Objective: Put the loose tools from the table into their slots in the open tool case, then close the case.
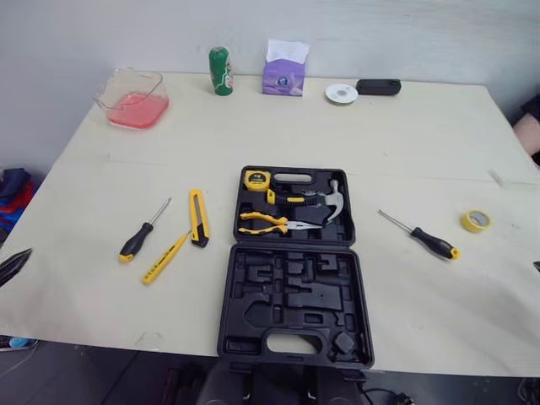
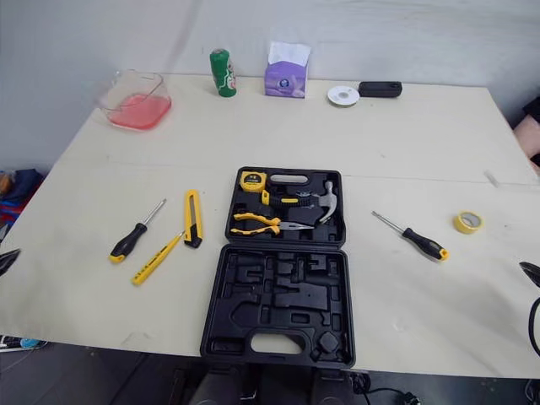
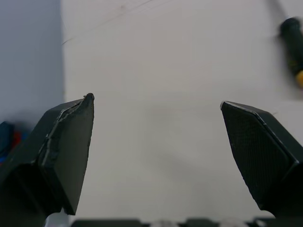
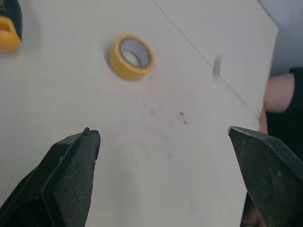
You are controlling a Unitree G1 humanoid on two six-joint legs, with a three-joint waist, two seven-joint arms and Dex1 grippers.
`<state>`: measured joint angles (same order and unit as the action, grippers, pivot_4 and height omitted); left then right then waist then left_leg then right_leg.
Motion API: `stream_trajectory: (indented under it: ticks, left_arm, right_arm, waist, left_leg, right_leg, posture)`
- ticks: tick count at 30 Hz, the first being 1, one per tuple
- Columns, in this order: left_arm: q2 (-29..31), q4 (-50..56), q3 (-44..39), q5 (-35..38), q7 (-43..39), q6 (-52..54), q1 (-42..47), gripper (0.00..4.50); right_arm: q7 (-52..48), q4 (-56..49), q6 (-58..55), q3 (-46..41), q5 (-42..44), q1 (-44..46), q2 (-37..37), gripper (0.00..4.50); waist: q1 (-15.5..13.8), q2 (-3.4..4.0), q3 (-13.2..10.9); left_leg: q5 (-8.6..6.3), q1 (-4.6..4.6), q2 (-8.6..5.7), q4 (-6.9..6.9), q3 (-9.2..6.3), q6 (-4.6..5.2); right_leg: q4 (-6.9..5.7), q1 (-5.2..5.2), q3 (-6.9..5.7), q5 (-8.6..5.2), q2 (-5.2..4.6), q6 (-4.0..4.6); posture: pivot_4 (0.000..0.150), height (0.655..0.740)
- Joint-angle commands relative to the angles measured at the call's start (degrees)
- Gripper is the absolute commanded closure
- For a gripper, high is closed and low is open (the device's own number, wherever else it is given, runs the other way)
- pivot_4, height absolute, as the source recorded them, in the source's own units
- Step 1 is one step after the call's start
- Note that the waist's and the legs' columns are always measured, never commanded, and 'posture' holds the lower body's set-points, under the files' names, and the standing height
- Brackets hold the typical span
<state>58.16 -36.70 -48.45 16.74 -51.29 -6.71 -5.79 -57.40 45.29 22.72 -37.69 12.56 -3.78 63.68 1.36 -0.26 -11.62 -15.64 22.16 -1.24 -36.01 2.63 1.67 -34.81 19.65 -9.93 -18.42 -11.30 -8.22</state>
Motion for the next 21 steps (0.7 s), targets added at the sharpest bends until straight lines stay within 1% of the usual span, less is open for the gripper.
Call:
stream_trajectory:
  ticks: [1,3,6,9,12,16,20,21]
  left_arm:
    - [3.76,-9.39,-3.15,-1.39,8.19,-3.17,0.01,0.01]
    - [4.31,-11.47,-3.36,0.73,6.37,-3.92,0.82,0.01]
    - [4.69,-12.35,-1.70,1.64,3.31,-5.38,1.17,0.01]
    - [4.43,-12.35,-1.37,2.37,2.34,-5.45,1.42,0.01]
    - [3.74,-10.78,-0.91,2.80,1.53,-5.64,0.82,0.01]
    - [2.84,-7.79,-0.36,2.83,2.52,-6.14,0.81,0.01]
    - [2.45,-3.81,0.12,3.50,1.78,-4.53,0.39,0.01]
    - [2.25,-1.58,0.27,4.37,0.85,-3.20,0.41,0.01]
  right_arm:
    - [4.46,4.96,1.04,-3.71,0.58,-0.63,3.06,0.03]
    - [4.66,6.34,2.19,-3.57,0.54,-1.37,3.44,0.03]
    - [5.02,7.41,2.99,-3.01,1.09,-1.14,3.28,0.03]
    - [4.47,7.37,3.42,-1.99,1.43,-0.26,2.64,0.03]
    - [3.12,6.89,3.50,-0.77,1.99,1.44,1.88,0.03]
    - [-4.02,-0.47,-3.17,2.69,5.92,5.24,-0.75,0.03]
    - [-6.31,-8.22,-8.66,3.86,9.44,7.21,-2.67,0.03]
    - [-6.66,-10.56,-8.49,4.79,9.86,8.16,-3.49,0.03]
  waist:
    - [0.34,0.00,0.00]
    - [0.42,0.00,0.00]
    - [0.41,-0.01,0.01]
    - [0.45,-0.01,0.01]
    - [0.57,-0.01,0.01]
    - [0.71,-0.05,0.03]
    - [0.43,-0.04,0.02]
    - [0.35,-0.02,0.01]
  left_leg:
    - [-0.04,-0.01,0.01,-0.02,0.00,-0.01]
    - [-0.13,-0.05,0.01,-0.02,0.07,-0.05]
    - [-0.23,-0.10,0.04,-0.05,0.17,-0.20]
    - [-0.28,-0.10,0.05,-0.03,0.30,-0.25]
    - [-0.22,-0.11,0.10,-0.04,0.43,-0.07]
    - [-0.24,-0.18,0.13,-0.07,0.54,-0.01]
    - [-0.27,-0.18,0.15,-0.08,0.58,-0.05]
    - [-0.27,-0.17,0.15,-0.08,0.59,-0.04]
  right_leg:
    - [0.01,0.01,0.02,0.00,0.00,0.00]
    - [0.00,0.05,0.12,-0.01,0.00,-0.01]
    - [0.02,0.07,0.25,-0.01,-0.01,-0.01]
    - [0.00,0.18,0.41,-0.01,0.00,0.00]
    - [-0.17,0.22,0.52,-0.01,0.05,0.00]
    - [-0.16,0.19,0.64,0.00,0.07,-0.01]
    - [-0.16,0.28,0.73,0.00,0.05,0.00]
    - [-0.18,0.28,0.74,0.00,0.05,0.00]
  posture:
    - [0.150,0.7400]
    - [0.150,0.7400]
    - [0.150,0.7400]
    - [0.150,0.7400]
    - [0.150,0.7400]
    - [0.150,0.7400]
    - [0.150,0.7400]
    - [0.150,0.7400]
